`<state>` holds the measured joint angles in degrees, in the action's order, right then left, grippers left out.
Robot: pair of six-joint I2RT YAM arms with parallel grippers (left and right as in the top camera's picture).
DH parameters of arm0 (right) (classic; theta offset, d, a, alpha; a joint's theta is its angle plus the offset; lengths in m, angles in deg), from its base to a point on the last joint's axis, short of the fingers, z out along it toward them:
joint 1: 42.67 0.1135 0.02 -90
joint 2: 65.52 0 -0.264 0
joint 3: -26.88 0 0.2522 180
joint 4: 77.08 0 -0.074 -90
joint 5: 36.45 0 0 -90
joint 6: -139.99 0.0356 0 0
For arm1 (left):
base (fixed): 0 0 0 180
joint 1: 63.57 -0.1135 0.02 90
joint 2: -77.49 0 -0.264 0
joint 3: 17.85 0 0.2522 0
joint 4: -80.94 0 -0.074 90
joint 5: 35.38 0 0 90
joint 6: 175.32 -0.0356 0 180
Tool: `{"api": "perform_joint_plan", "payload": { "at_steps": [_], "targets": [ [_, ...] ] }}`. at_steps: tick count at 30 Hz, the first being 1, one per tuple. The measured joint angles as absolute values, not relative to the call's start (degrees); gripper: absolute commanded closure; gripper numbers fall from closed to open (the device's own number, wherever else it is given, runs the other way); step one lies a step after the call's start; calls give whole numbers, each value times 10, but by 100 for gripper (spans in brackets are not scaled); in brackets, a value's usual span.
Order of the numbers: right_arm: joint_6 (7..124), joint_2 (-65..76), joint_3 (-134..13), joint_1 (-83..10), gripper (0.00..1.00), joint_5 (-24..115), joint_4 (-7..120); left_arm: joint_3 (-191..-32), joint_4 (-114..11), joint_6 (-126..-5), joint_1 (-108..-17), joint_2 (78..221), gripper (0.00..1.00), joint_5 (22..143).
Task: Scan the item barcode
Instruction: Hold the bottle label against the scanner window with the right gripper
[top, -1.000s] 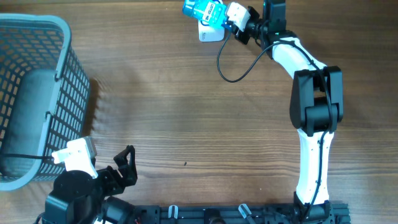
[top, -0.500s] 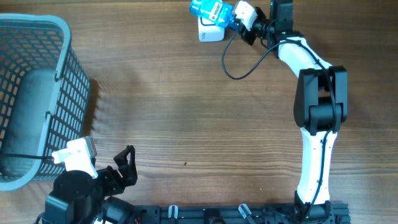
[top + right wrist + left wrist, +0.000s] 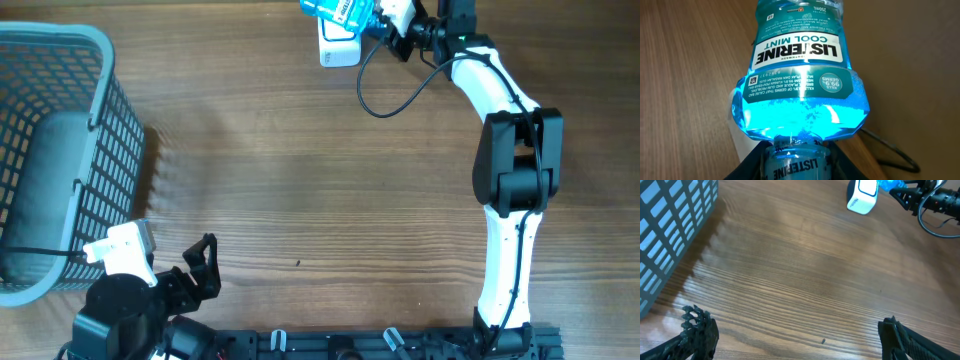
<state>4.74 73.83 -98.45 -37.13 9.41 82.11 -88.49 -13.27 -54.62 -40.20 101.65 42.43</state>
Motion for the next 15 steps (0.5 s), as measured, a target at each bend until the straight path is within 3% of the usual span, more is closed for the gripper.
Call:
{"api": "perform_joint_plan", "payload": {
  "at_steps": [15],
  "targets": [
    [48, 738, -985, -363, 96, 94, 795, -885, -133, -546, -402, 1017, 0, 425]
  ]
}}
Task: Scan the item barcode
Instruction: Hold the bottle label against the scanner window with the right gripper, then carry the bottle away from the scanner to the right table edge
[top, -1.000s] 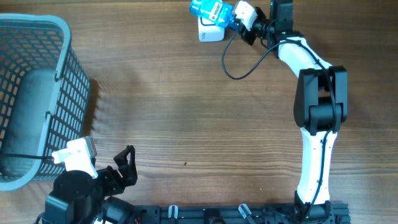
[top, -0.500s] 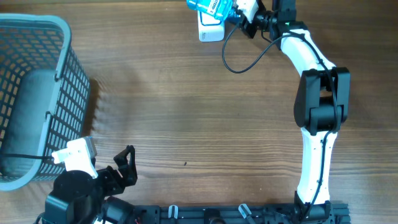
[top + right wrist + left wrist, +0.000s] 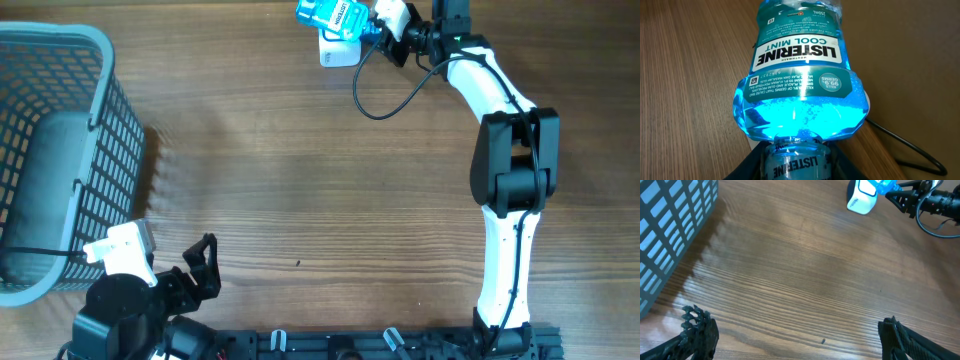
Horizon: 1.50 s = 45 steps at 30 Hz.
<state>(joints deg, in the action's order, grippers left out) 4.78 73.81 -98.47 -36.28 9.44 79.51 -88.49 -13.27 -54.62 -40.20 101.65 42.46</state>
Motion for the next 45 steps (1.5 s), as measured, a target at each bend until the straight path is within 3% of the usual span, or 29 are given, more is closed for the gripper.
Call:
{"api": "perform_joint_plan", "payload": {
  "at_steps": [17, 24, 32, 45],
  "targets": [
    [50, 720, -985, -363, 95, 94, 799, -885, -133, -546, -402, 1017, 0, 425],
    [164, 694, -985, -373, 96, 107, 775, -885, -133, -546, -402, 1017, 0, 424],
    [353, 575, -985, -458, 96, 151, 574, -885, -133, -546, -402, 1017, 0, 425],
    [464, 407, -989, -586, 96, 335, 278, -885, -133, -546, -402, 1017, 0, 425]
  ]
}}
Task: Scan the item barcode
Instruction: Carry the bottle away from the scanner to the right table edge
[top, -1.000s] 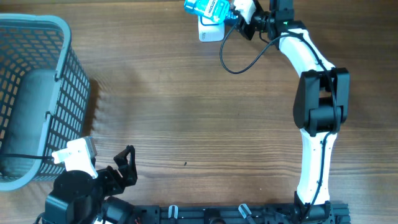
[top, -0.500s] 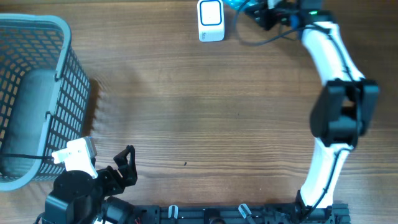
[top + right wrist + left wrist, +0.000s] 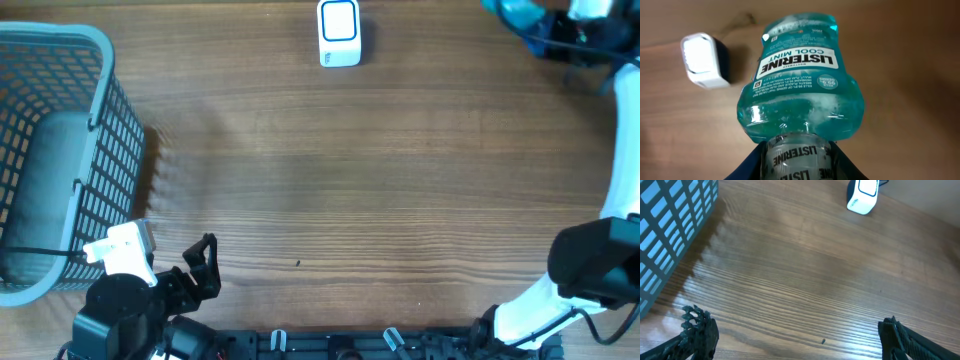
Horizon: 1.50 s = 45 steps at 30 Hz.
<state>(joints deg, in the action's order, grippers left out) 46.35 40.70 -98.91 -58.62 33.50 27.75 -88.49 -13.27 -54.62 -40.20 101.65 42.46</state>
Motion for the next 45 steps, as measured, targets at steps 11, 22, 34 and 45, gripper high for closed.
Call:
{"api": "perform_joint_plan", "payload": {
  "at_steps": [11, 22, 34, 45],
  "targets": [
    [489, 344, -807, -735, 95, 306, 337, -885, -133, -546, -402, 1017, 0, 425],
    [535, 132, -438, -742, 96, 402, 718, -885, -133, -546, -402, 1016, 0, 424],
    [557, 297, -405, -743, 96, 516, 818, -885, -133, -546, -402, 1016, 0, 424],
    [565, 384, -405, -743, 80, 527, 825, -885, -137, -546, -402, 1016, 0, 424]
  ]
}}
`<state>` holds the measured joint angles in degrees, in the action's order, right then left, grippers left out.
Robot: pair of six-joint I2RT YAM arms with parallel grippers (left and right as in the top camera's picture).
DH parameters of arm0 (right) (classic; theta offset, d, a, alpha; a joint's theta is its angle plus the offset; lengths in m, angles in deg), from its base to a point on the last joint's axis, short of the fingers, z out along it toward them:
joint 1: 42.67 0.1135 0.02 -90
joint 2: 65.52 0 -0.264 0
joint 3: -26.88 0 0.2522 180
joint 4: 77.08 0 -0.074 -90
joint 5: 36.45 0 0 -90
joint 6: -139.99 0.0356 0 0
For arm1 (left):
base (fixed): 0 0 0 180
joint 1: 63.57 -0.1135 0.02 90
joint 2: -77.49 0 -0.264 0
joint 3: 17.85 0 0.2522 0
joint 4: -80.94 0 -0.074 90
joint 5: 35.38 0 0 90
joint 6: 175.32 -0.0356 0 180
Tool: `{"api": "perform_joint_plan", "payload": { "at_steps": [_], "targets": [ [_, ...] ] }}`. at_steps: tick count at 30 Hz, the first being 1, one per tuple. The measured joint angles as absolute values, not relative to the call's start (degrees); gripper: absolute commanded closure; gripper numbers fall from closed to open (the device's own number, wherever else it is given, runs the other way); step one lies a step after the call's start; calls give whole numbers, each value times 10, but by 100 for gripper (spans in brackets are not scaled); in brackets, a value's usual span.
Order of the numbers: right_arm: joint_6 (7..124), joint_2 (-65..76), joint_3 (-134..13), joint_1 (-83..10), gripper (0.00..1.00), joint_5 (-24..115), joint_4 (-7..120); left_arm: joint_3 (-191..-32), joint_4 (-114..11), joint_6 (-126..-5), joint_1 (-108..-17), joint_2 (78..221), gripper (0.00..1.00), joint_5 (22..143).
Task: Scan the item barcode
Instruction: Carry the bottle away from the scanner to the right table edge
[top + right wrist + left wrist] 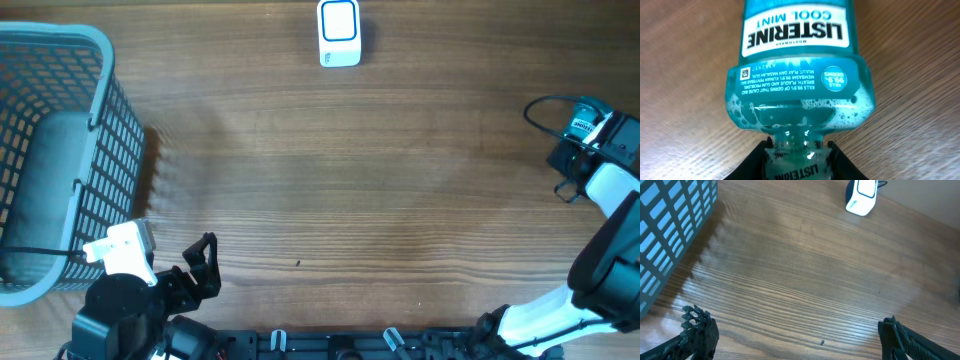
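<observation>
A blue Listerine Cool Mint mouthwash bottle (799, 75) fills the right wrist view, its neck clamped between the black fingers of my right gripper (799, 159), which is shut on it. From overhead the bottle (581, 121) is at the table's right edge under my right gripper (592, 130). The white barcode scanner (339, 31) stands at the far middle of the table, also the scanner (860, 196) in the left wrist view. My left gripper (790, 335) is open low over bare wood at the near left.
A blue-grey mesh basket (60, 150) stands at the left side, its wall (670, 225) close beside the left arm. A black cable (545, 105) loops near the right gripper.
My right gripper has moved with the bottle from the far right corner nearer along the right edge, and lower toward the tabletop. The scanner is out of the right wrist view. The left arm is still.
My right gripper held the bottle right over the scanner at the far middle, shifting it slightly there. Then it had the bottle away at the far right corner. Now it holds it low by the right edge. The left gripper stayed open and still throughout.
</observation>
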<state>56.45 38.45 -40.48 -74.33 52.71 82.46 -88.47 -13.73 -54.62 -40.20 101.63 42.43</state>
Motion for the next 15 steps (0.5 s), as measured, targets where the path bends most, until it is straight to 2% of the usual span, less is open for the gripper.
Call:
{"api": "perform_joint_plan", "payload": {
  "at_steps": [1, 3, 5, 8, 10, 15],
  "targets": [
    [565, 390, -405, -743, 71, 525, 822, -885, -137, -546, -402, 1016, 0, 425],
    [565, 398, -405, -743, 63, 523, 812, -885, -139, -546, -402, 1016, 0, 424],
    [566, 398, -406, -743, 49, 521, 809, -885, -139, -546, -402, 1016, 0, 424],
    [569, 398, -409, -743, 34, 513, 803, -885, -139, -546, -402, 1016, 0, 424],
    [569, 398, -413, -743, 27, 502, 793, -885, -139, -546, -402, 1016, 0, 425],
    [579, 372, -422, -743, 25, 479, 717, -885, -139, -546, -402, 1016, 0, 425]
  ]
}}
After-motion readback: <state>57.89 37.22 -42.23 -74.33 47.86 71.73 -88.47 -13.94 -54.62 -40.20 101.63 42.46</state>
